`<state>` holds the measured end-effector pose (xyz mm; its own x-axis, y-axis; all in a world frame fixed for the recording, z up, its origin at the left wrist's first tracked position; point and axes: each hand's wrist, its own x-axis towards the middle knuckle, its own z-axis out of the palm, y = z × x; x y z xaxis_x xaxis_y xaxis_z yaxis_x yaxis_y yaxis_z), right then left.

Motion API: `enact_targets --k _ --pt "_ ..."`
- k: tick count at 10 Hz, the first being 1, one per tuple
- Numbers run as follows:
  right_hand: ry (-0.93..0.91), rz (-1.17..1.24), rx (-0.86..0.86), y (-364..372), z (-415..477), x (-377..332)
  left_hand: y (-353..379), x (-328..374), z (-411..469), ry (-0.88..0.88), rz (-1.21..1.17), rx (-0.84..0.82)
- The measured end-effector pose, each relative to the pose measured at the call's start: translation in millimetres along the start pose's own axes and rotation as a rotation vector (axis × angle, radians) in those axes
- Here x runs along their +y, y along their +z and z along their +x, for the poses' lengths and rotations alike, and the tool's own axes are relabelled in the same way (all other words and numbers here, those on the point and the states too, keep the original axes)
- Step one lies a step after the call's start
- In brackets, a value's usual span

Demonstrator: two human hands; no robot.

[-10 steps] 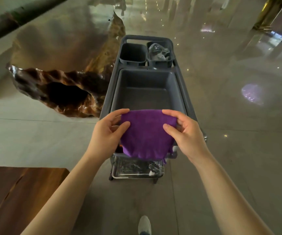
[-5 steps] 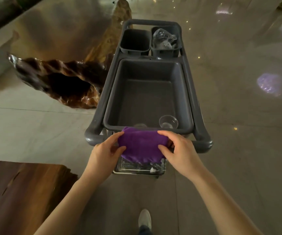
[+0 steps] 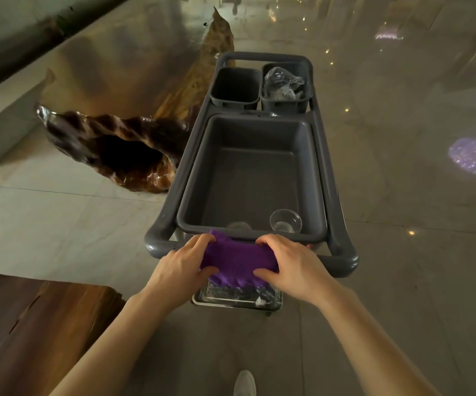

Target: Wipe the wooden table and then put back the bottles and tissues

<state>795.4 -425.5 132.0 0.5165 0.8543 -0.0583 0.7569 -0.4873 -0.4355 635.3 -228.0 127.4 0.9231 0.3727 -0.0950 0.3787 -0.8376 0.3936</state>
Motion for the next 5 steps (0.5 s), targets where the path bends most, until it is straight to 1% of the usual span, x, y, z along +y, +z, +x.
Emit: enact_targets --k 2,3,4,5 --pt "0.011 -0.001 -0.092 -2.9 6.5 4.8 -12.9 -0.7 23.8 0.026 0.080 -0.186" --pt "0.021 0.013 -0.099 -3.9 5.9 2.8 -13.7 -1.7 27.2 0.016 0.048 -0.216" --pt "0.031 0.111 -0.008 -8.0 -1.7 4.0 -10.3 -10.1 14.1 0.004 -0.038 -0.146" --pt "0.101 0.262 0.203 -26.5 -11.8 4.4 -12.0 -19.7 2.4 0.008 -0.129 0.057"
